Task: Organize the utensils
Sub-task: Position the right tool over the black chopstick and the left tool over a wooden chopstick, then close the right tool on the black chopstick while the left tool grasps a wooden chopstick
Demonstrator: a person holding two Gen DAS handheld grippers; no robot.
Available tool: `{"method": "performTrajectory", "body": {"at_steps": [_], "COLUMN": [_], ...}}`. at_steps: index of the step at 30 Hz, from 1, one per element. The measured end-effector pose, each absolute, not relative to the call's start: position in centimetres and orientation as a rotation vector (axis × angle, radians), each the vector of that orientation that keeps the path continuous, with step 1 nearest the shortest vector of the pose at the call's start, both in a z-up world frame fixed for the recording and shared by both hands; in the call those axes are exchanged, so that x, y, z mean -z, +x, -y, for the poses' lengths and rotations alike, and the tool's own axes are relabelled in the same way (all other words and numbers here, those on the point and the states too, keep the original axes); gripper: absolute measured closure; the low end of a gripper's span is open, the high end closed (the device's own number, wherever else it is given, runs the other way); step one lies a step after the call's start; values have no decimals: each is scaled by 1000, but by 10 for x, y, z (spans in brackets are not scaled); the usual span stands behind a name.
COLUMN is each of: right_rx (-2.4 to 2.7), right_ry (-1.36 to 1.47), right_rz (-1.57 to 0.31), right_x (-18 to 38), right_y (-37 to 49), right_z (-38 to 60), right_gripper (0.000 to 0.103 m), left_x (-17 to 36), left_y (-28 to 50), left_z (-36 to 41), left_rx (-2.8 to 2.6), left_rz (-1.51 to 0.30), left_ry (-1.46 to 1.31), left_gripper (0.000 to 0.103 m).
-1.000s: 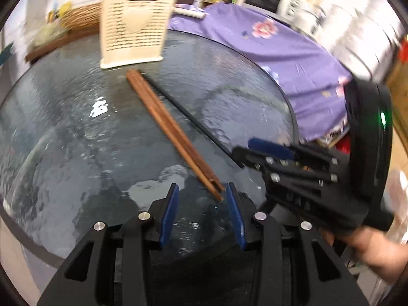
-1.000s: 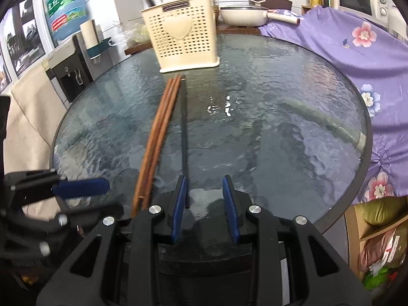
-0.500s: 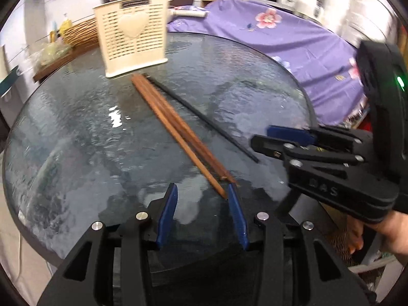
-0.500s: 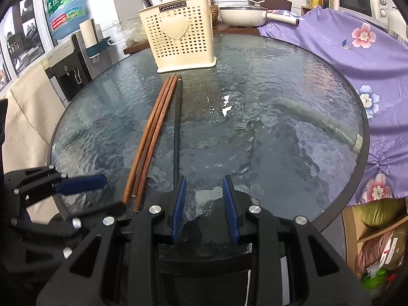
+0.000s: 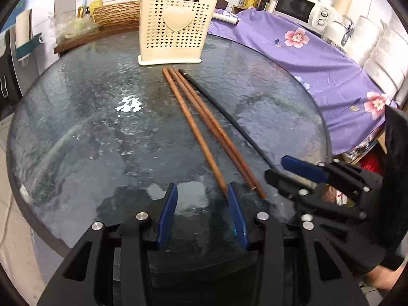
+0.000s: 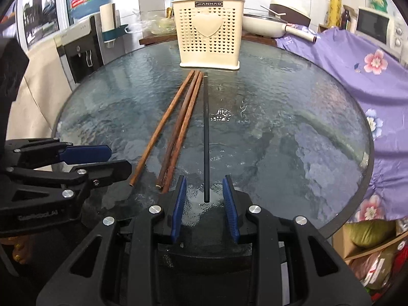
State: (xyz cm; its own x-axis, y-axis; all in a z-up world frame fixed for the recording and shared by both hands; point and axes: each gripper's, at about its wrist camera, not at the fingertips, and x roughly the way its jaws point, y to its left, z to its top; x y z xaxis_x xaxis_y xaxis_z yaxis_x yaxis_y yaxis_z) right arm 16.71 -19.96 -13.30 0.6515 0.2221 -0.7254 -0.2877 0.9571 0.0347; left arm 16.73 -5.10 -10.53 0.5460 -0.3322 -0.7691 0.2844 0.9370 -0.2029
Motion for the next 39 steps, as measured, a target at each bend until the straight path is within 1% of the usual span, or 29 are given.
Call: {"method": "performTrajectory", "body": {"at_steps": [2,4,10,12,14,15,16,17,22,25,31,39], "right_rx": [-287,-278,-270,-263,-262,-265,-270,-274,-289,-282,-271,-281], "right_ry": [-70,-67,-56,-73,-73,-70,-74,-90,-108,-88,-66,-51], "right_rz": [-810,-808,-805,-800,-798,-795,-792,-785,-763,-715,-608,-486], "right_x": [133,133,134,135,135,135,135,136,136,126,90,37], "right_y": [168,168,169,168,168,167,166,164,156,150,145,151], "right_z": [202,203,206,205,206,207,208,207,205,208,215,216], "right_gripper": [73,77,81,84,90,97,98,98,98,98,98,98], "left_x": [103,104,107,108,108,109,109,110,109,106,76,21], "left_y": [166,167,168,169,169,169,170,171,172,170,156,147], "left_z": [52,58,74,80,81,79,76,73,58,46,21,-5], "left_rx": [375,382,370,341,320,319,312,306,315,314,267,232], "left_rz": [-915,-918,-910,-904,-892,-892,-893,-892,-913,-909,-788,-599], "left_ry": [-71,-48,0,36,64,63,66,73,23,-13,-18,-74], "left_gripper": [63,63,64,70,80,82,91,95,97,98,98,98]}}
